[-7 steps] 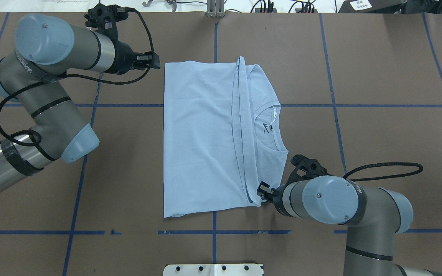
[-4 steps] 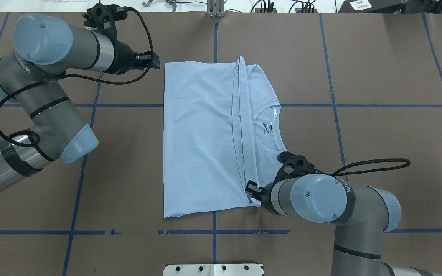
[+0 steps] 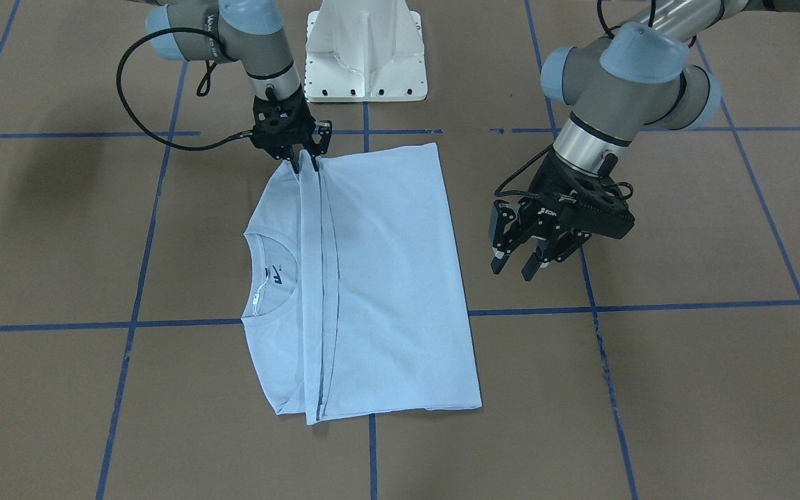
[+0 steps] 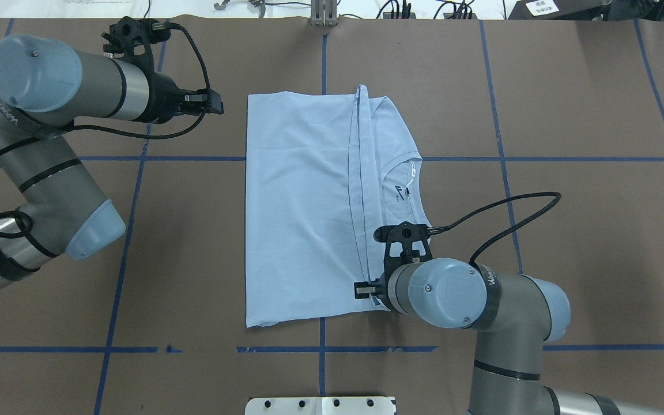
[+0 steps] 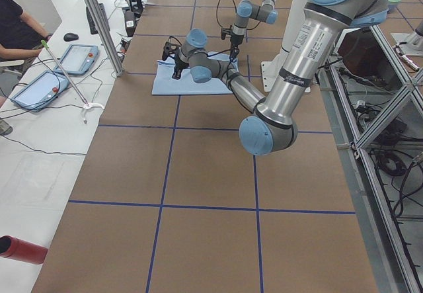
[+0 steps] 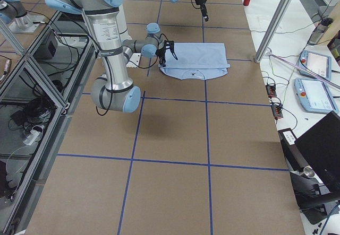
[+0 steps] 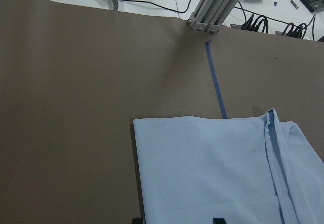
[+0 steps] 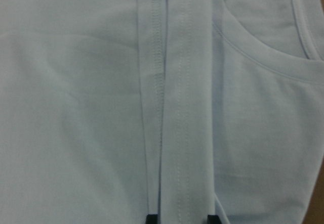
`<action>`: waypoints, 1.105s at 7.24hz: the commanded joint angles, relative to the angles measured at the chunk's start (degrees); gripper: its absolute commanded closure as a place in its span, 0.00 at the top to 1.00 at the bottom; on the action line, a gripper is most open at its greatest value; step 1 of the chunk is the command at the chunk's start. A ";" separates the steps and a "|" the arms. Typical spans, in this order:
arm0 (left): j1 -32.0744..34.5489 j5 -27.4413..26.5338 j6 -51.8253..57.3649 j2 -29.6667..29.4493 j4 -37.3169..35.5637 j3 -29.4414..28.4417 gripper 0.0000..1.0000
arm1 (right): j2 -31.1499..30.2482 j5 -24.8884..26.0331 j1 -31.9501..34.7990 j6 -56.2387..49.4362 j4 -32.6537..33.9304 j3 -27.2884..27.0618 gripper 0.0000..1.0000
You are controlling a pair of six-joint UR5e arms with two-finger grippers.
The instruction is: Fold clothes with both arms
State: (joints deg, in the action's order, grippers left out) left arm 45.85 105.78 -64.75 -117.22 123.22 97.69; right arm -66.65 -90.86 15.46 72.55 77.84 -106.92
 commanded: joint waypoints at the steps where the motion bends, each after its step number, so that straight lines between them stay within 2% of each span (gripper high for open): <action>1: -0.06 0.04 -0.02 0.24 0.00 -0.30 0.55 | 1.69 0.60 -0.16 -8.62 0.03 0.39 0.43; 4: -0.06 0.04 -0.02 0.24 0.09 -0.57 0.55 | 0.65 1.21 -1.13 -11.81 0.20 -0.05 0.43; 6: -0.06 0.04 -0.11 0.24 0.09 -0.66 0.55 | 0.38 3.76 -2.97 -13.38 2.91 -1.79 0.43; 7: -0.06 0.04 -0.11 0.24 0.09 -0.66 0.55 | 0.38 4.63 -3.85 -13.40 3.80 -2.33 0.34; 8: -0.06 -0.04 -0.11 0.24 0.09 -0.66 0.55 | 0.47 5.34 -4.12 -13.40 3.89 -2.42 0.00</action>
State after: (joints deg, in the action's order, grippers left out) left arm 45.79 105.80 -64.86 -116.98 123.31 97.04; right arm -66.23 -86.46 11.95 59.30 81.17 -108.92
